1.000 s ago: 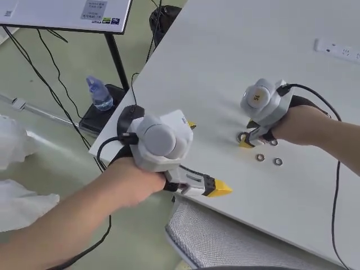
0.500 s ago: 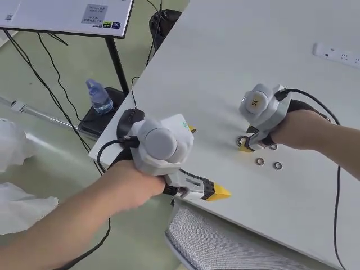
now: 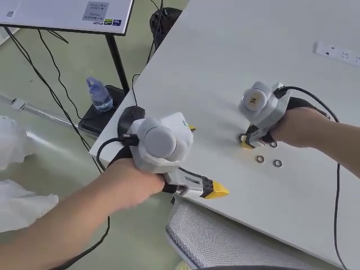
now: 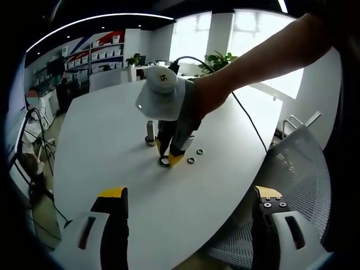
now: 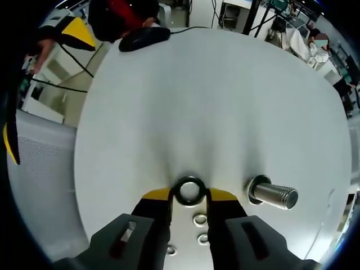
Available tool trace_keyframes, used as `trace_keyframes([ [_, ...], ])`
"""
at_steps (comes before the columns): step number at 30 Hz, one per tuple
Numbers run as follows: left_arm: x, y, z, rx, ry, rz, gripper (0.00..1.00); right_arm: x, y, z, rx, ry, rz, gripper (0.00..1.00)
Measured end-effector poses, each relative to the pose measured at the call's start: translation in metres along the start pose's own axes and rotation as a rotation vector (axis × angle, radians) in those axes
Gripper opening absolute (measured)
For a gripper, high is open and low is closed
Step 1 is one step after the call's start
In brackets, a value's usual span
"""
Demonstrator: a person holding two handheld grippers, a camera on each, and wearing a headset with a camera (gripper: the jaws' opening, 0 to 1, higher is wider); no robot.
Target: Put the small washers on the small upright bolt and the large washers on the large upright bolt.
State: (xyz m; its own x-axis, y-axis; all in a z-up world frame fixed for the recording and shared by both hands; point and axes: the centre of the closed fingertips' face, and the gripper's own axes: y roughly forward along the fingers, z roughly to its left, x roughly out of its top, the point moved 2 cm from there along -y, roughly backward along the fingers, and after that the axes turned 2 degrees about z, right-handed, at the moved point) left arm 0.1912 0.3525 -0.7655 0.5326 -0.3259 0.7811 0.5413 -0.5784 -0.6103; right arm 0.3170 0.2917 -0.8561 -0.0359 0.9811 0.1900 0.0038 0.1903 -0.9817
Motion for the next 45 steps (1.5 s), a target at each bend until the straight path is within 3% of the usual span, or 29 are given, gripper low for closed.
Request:
trace_keyframes([
  [9,-0.003,-0.002,-0.003,0.003,0.001,0.003,0.90,0.001,0.000,0.002,-0.012,0.016,0.089,0.22],
  [34,-0.003,-0.009,-0.004,0.011,0.010,0.006,0.87,-0.001,-0.007,0.001,0.005,0.091,0.072,0.21],
  [45,0.000,-0.009,-0.004,0.010,0.017,-0.001,0.87,-0.007,-0.033,0.000,0.012,0.109,0.067,0.21],
])
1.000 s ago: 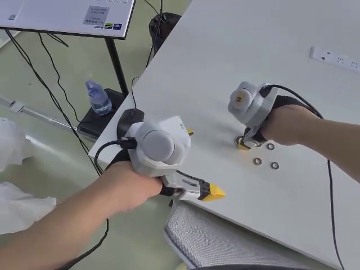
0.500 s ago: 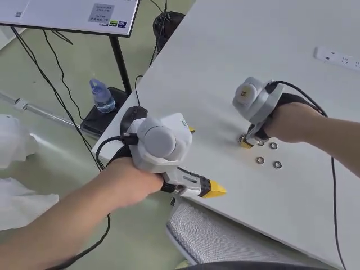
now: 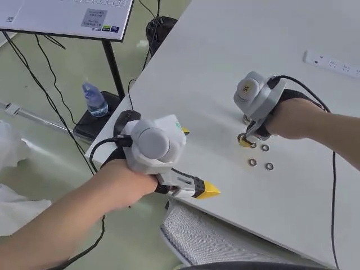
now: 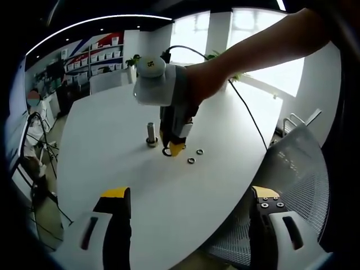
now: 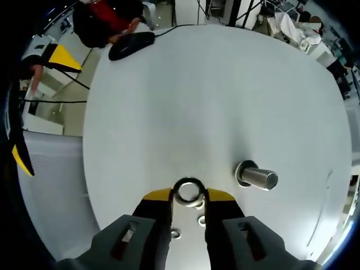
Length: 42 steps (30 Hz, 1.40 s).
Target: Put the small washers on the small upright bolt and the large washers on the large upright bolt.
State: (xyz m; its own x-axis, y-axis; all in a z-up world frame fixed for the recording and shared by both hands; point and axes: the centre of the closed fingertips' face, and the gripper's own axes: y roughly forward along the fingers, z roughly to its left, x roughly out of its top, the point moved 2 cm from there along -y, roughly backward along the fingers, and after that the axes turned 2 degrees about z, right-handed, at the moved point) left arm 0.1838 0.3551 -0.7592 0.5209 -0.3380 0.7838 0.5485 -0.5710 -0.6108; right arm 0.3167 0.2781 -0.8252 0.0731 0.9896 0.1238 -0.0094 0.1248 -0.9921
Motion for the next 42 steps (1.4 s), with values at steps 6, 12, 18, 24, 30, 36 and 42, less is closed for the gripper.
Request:
trace_keyframes([
  [6,0.002,0.000,0.001,-0.001,0.009,-0.002,0.87,-0.005,-0.012,-0.007,0.009,0.023,0.002,0.21],
  [12,0.006,0.002,0.002,-0.005,0.018,-0.005,0.87,-0.008,-0.024,-0.013,0.007,0.034,-0.003,0.21],
  [18,0.010,0.006,0.003,-0.011,0.026,0.001,0.86,-0.012,-0.035,-0.021,0.001,0.043,-0.004,0.21],
  [24,0.015,0.008,0.007,-0.004,0.032,-0.005,0.87,-0.019,-0.042,-0.033,-0.008,0.056,0.002,0.21],
  [30,0.017,0.007,0.011,-0.001,0.000,-0.018,0.87,-0.015,-0.048,-0.044,-0.025,0.065,-0.015,0.21],
  [36,0.016,0.007,0.011,-0.001,0.012,-0.015,0.86,-0.006,-0.049,-0.052,-0.033,0.052,-0.019,0.21],
  [42,0.014,0.008,0.011,0.001,0.011,-0.005,0.86,0.000,-0.049,-0.062,-0.045,0.057,-0.034,0.21],
])
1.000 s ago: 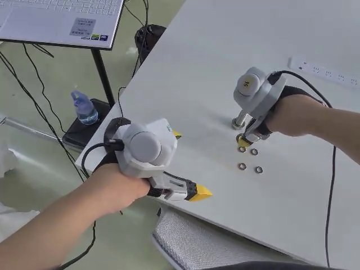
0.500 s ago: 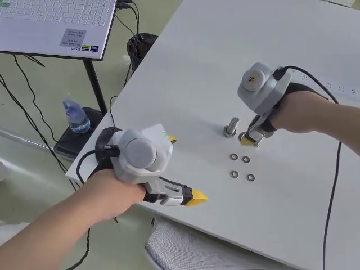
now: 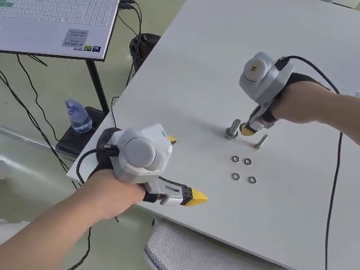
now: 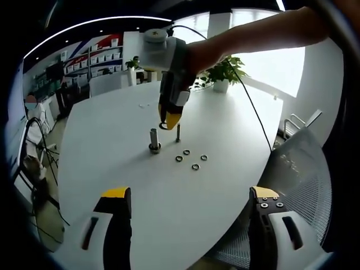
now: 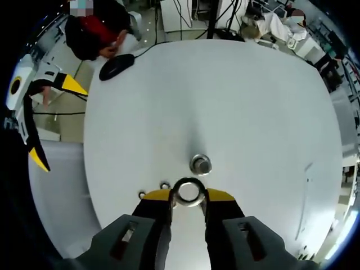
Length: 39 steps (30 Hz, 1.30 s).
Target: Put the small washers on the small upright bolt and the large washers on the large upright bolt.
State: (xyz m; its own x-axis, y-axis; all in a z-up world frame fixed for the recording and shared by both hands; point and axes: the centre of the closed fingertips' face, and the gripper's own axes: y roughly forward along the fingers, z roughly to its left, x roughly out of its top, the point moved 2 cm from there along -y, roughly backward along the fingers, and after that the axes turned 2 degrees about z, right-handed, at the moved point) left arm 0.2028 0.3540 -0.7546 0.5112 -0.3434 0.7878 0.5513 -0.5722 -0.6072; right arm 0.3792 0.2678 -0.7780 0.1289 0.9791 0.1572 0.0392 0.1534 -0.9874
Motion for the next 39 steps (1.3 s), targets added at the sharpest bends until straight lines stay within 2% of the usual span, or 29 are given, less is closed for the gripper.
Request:
trace_keyframes([
  [3,0.002,0.000,0.000,0.001,0.001,-0.005,0.86,0.006,0.000,-0.003,0.004,0.026,-0.025,0.21],
  [5,0.004,0.001,0.000,0.003,-0.002,-0.005,0.86,0.013,0.003,-0.014,-0.005,0.025,-0.032,0.21],
  [9,0.005,0.001,0.002,0.003,-0.005,-0.004,0.86,0.017,0.004,-0.016,-0.009,0.023,-0.033,0.21],
  [16,0.007,0.000,0.007,0.008,-0.007,-0.002,0.86,0.019,0.009,-0.016,-0.002,0.020,-0.016,0.21],
  [25,0.006,0.002,0.007,0.006,0.012,0.015,0.86,0.018,0.013,-0.013,0.003,0.021,-0.003,0.21],
  [39,0.005,0.002,0.009,0.011,0.002,0.016,0.85,0.019,0.018,-0.008,0.014,0.022,0.007,0.22],
])
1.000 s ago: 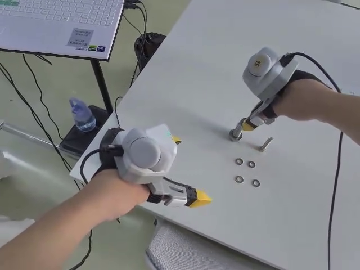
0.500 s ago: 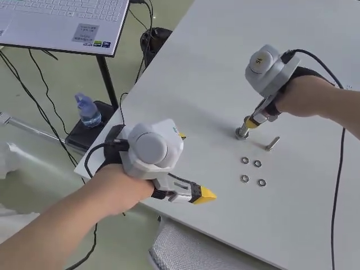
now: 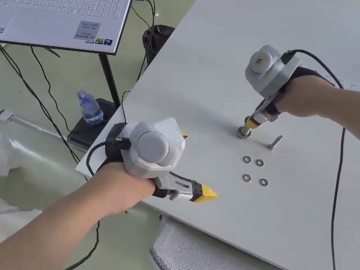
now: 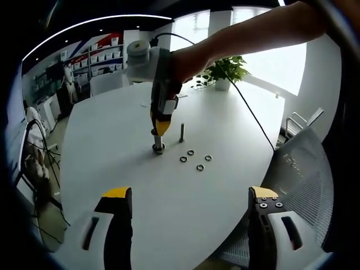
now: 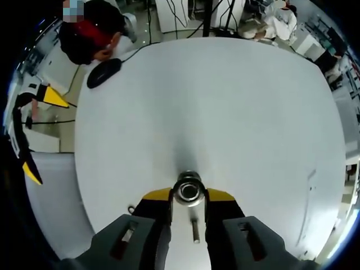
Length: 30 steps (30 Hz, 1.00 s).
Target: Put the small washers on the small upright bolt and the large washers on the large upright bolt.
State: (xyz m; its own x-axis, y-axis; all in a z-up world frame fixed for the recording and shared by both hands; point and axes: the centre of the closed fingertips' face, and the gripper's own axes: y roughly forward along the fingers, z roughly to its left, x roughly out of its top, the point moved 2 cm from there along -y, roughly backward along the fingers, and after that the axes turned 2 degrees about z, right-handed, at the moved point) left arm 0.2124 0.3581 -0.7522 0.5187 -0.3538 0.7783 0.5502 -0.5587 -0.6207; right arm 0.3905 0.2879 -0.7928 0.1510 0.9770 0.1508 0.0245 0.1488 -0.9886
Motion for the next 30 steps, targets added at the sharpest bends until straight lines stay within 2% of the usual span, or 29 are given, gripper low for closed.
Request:
trace_keyframes([
  [8,0.001,0.000,0.000,0.002,0.008,-0.002,0.84,0.000,0.006,0.005,0.002,-0.002,0.009,0.22],
  [10,0.002,-0.001,0.001,0.004,0.008,-0.001,0.84,0.001,0.010,0.001,0.003,-0.003,0.011,0.22],
  [16,0.002,-0.001,0.005,0.008,0.004,-0.004,0.84,0.001,0.018,0.003,0.008,-0.006,0.017,0.22],
  [30,0.002,0.002,0.006,0.001,0.005,0.005,0.84,-0.001,0.036,0.001,0.012,-0.002,0.025,0.22],
])
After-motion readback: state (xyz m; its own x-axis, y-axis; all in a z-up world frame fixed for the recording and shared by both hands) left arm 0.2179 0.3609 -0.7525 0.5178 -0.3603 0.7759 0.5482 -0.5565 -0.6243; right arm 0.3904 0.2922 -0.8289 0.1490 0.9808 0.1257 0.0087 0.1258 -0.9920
